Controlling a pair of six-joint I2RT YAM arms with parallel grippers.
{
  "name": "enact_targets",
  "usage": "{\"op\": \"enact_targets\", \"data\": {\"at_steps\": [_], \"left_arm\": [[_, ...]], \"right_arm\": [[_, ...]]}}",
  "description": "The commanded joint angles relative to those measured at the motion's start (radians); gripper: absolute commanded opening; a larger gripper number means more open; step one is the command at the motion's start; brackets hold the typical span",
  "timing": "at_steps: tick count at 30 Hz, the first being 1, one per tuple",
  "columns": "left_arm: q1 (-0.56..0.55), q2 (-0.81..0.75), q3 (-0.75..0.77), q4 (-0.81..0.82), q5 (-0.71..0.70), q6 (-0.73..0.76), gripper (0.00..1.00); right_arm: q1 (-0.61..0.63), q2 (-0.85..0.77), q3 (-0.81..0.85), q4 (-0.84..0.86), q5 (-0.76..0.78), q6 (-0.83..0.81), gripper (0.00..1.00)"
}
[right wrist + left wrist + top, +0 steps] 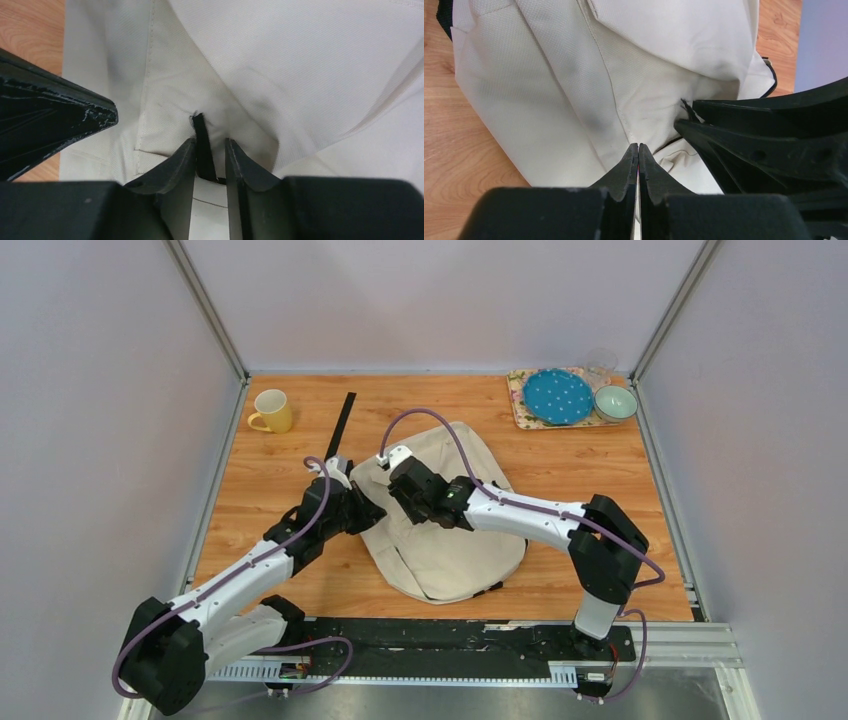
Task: Pack the student bag
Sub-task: Zip the student bag at the center of the board.
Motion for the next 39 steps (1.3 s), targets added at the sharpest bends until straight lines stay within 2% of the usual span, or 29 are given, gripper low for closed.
{"op": "enact_targets", "data": {"at_steps": [1, 3, 5, 6, 7, 10, 13, 21, 25, 31, 36, 37, 39], "left_arm": [[0.007, -0.036, 0.017, 0.033, 0.016, -0.002, 0.11], [0.005, -0.044, 0.015, 0.027, 0.018, -0.002, 0.17], [0.007, -0.047, 0.011, 0.026, 0.019, -0.002, 0.31], [0.007, -0.05, 0.009, 0.026, 0.021, -0.002, 0.38], [0.007, -0.053, 0.002, 0.026, 0.024, -0.005, 0.51], [0.007, -0.06, -0.024, 0.024, 0.028, -0.034, 0.69], [0.007, -0.062, -0.06, 0.045, 0.041, -0.071, 0.75], [0.007, 0.007, -0.123, 0.162, 0.073, -0.137, 0.78], [0.007, 0.019, -0.169, 0.316, 0.055, -0.161, 0.79], [0.007, 0.082, -0.179, 0.464, 0.059, -0.174, 0.79], [0.007, 0.122, -0.209, 0.57, 0.093, -0.22, 0.71], [0.007, 0.131, -0.196, 0.559, 0.104, -0.22, 0.65], [0.007, 0.153, -0.184, 0.559, 0.128, -0.217, 0.6]], "right_arm": [[0.007, 0.019, 0.042, 0.025, 0.067, -0.014, 0.25], [0.007, 0.02, 0.044, 0.028, 0.076, -0.012, 0.09], [0.007, 0.016, 0.042, 0.029, 0.078, -0.005, 0.0], [0.007, 0.011, 0.039, 0.034, 0.078, -0.002, 0.0], [0.007, 0.006, 0.029, 0.039, 0.076, 0.004, 0.0], [0.007, -0.024, 0.004, 0.063, 0.073, 0.035, 0.0], [0.007, -0.064, -0.033, 0.095, 0.041, 0.069, 0.0], [0.007, -0.148, -0.097, 0.149, -0.02, 0.162, 0.0], [0.007, -0.172, -0.105, 0.146, -0.062, 0.184, 0.0], [0.007, -0.179, -0.123, 0.149, -0.108, 0.216, 0.0], [0.007, -0.19, -0.136, 0.134, -0.111, 0.202, 0.0], [0.009, -0.19, -0.136, 0.132, -0.117, 0.198, 0.0], [0.007, -0.196, -0.142, 0.131, -0.126, 0.195, 0.0]]}}
